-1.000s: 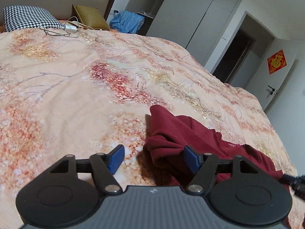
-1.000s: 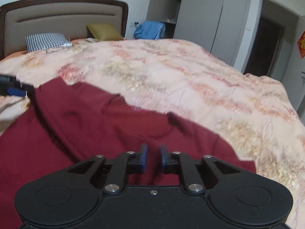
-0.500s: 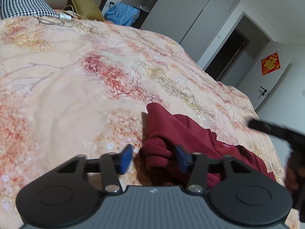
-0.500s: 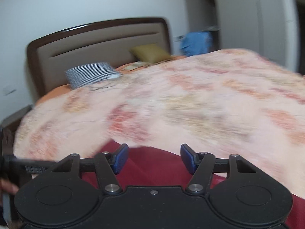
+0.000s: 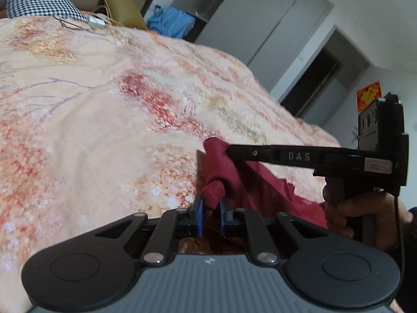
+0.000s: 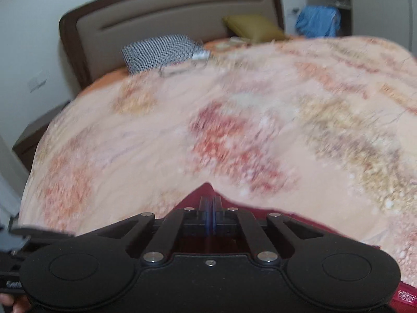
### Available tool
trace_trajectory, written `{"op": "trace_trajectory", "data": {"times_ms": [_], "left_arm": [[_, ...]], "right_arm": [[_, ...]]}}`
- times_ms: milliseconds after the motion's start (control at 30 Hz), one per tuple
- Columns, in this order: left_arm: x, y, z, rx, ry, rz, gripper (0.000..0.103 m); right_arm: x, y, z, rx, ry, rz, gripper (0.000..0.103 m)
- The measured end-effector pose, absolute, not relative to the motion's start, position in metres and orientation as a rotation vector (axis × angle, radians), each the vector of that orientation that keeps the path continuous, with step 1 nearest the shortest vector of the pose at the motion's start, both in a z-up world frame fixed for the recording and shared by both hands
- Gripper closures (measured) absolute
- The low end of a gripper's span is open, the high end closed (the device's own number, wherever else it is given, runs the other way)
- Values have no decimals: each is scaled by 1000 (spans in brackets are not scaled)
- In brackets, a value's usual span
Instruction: Fold small clothes
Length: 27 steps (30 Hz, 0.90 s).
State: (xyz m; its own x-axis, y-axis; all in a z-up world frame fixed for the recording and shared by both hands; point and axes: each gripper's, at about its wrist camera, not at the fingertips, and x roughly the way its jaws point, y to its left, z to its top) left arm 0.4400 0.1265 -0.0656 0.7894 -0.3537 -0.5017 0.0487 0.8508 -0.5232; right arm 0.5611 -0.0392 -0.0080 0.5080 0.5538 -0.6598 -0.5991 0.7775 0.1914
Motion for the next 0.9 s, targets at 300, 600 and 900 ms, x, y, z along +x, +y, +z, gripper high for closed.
{"op": "trace_trajectory", "data": {"times_ms": [300,600,900], "left_arm": [[433,124,-76,-509,633,-171,91],[412,120,-55,-428,636,-155,30],[345,97,-39,-290,657,-163,2]], "right_arm": [[565,-49,-13,-34,743,619,86],[464,-132,7,-90,611,473,21],[281,-236,-20,-132,648,231,3]]}}
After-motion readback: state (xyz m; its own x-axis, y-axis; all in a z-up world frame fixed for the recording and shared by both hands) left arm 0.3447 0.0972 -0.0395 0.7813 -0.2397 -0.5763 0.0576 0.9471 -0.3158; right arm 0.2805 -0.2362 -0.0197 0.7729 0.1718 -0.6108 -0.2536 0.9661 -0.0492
